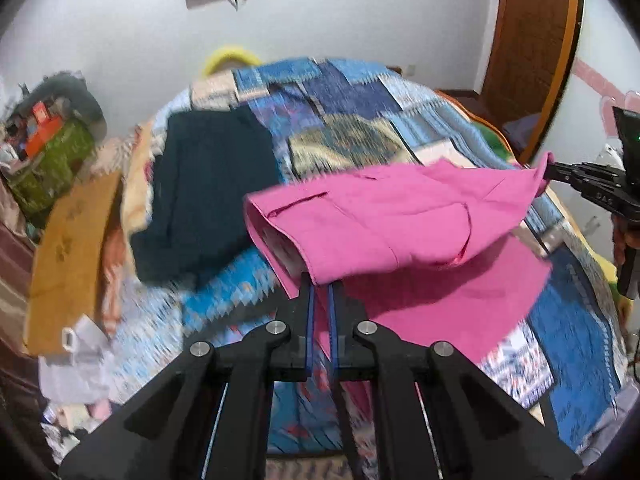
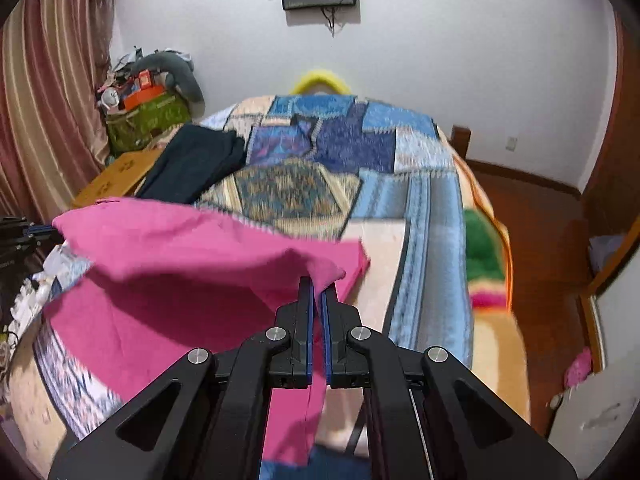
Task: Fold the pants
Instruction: 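Lift the trousers with the left gripper while the right gripper lifts the other edge, folding over, then lay the folded trousers down and open both grippers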
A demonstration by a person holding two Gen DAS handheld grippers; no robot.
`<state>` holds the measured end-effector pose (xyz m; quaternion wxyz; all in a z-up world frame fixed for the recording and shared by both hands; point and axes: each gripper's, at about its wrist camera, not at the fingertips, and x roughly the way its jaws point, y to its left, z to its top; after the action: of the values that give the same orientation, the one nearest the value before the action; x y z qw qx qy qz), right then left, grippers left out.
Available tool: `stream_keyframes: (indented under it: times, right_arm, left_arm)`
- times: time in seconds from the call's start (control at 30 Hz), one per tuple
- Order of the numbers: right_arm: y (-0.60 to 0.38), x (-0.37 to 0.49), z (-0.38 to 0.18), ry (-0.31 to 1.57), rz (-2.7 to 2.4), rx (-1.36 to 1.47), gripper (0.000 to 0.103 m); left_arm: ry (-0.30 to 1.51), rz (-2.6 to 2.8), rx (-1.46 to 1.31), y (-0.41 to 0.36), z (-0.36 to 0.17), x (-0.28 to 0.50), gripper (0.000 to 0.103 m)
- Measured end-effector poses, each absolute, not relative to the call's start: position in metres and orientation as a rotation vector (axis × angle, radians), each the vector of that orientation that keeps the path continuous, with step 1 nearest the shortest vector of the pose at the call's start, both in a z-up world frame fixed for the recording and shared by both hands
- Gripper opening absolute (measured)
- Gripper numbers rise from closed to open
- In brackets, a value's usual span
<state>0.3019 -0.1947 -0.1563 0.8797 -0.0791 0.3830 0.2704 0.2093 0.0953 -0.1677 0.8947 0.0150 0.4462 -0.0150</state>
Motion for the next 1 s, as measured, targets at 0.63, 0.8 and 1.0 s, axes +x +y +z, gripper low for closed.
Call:
stream_keyframes:
  times: [0.63,0.8,1.0]
  right_arm:
    - [-0.217,0.226,-0.192,0.840,0.583,-0.181,0.026]
    - [-0.200,0.217,-0.173,0.766,0.636,-0.216,0.054]
    - [-0.164,0.226,-0.189,0.789,0.692,-0.351,0.056]
  left_arm:
    - [0.953,0.041,0.035,0.089,-0.172,0.162,0.032]
    - [0.904,0.036,0.050,0.078,-0.156,0.169,0.060]
    - [0.919,-0.010,0.114,0.051,-0.160,0.190,0.069]
